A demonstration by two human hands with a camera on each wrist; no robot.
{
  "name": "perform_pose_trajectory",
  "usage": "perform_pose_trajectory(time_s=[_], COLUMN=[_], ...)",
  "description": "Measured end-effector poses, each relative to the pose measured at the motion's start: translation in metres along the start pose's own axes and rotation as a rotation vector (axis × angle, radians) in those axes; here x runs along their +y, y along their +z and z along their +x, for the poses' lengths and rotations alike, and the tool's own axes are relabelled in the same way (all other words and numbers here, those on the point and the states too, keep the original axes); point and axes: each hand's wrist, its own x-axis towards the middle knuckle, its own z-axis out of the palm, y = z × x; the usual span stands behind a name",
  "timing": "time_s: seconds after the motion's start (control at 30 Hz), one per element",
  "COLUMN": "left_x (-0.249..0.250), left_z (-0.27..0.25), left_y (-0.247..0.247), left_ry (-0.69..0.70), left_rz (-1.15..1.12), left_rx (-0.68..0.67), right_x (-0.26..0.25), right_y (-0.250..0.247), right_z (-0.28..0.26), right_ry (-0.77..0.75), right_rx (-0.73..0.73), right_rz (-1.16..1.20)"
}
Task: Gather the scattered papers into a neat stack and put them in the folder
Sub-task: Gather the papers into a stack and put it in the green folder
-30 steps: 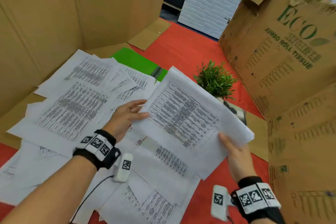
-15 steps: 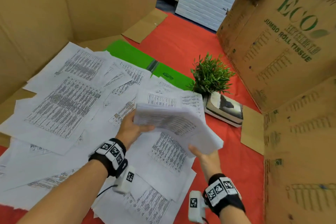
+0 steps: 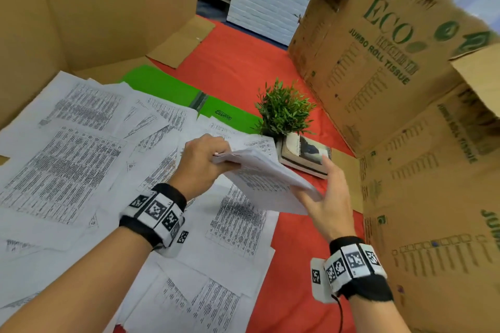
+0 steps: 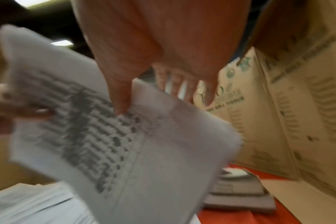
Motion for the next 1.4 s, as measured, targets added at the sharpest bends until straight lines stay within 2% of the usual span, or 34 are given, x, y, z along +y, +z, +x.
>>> perform_pose_trajectory(time_s=[0.1, 0.2, 0.3, 0.37, 0.47, 0.53, 0.6, 0.67, 0.8, 0.9, 1.0, 1.07, 1.13, 1.23, 1.27, 1.33, 1.4], left_x=[0.031, 0.051, 0.058, 0.051, 0.022, -0.01, -0.042, -0.066, -0.087, -0.09, -0.088, -0.085, -0.082, -0.079, -0.077, -0.075, -0.074], left_z=[0.012, 0.015, 0.011, 0.006, -0.011, -0.027, -0.049, -0.07, -0.1, -0.11, -0.112, -0.111, -0.111, -0.112, -0.112, -0.112, -0.115], left_y=[0.006, 0.018, 0.037, 0.049, 0.062, 0.066, 0.067, 0.065, 0.062, 0.064, 0.067, 0.07, 0.073, 0.078, 0.079, 0.08, 0.081], left_ry=[0.149, 0.161, 0.128, 0.092, -0.137, -0.329, -0.511, -0.669, -0.822, -0.841, -0.859, -0.87, -0.883, -0.9, -0.909, -0.928, -0.891], left_rz=[0.077, 0.097, 0.07, 0.071, 0.114, 0.205, 0.297, 0.37, 0.44, 0.461, 0.462, 0.481, 0.504, 0.516, 0.498, 0.438, 0.378], left_rx=[0.007, 0.02, 0.006, 0.007, 0.02, 0.021, -0.013, -0.037, -0.014, 0.004, 0.023, 0.022, 0.011, 0.0, -0.002, -0.013, -0.078], right_x=[-0.012, -0.008, 0.014, 0.037, 0.079, 0.107, 0.139, 0.166, 0.194, 0.199, 0.203, 0.203, 0.196, 0.173, 0.162, 0.139, 0.116], right_y=[-0.004, -0.007, -0.01, -0.013, -0.019, -0.023, -0.024, -0.021, -0.012, -0.007, 0.001, 0.004, 0.005, 0.013, 0.019, 0.039, 0.059], right_z=[-0.009, -0.022, -0.036, -0.049, -0.073, -0.084, -0.09, -0.087, -0.065, -0.046, -0.037, -0.035, -0.032, -0.035, -0.037, -0.044, -0.054], right_ry=[-0.146, -0.167, 0.028, 0.239, 0.578, 0.76, 0.895, 0.952, 0.934, 0.879, 0.864, 0.863, 0.847, 0.691, 0.628, 0.558, 0.609], right_rx=[-0.055, 0.03, 0.05, 0.051, 0.087, 0.127, 0.133, 0.11, 0.003, -0.12, -0.156, -0.142, -0.068, 0.045, 0.032, -0.124, -0.383], right_rz=[0.049, 0.109, 0.288, 0.411, 0.602, 0.625, 0.589, 0.52, 0.276, 0.0, -0.162, -0.215, -0.27, -0.331, -0.316, -0.17, 0.029])
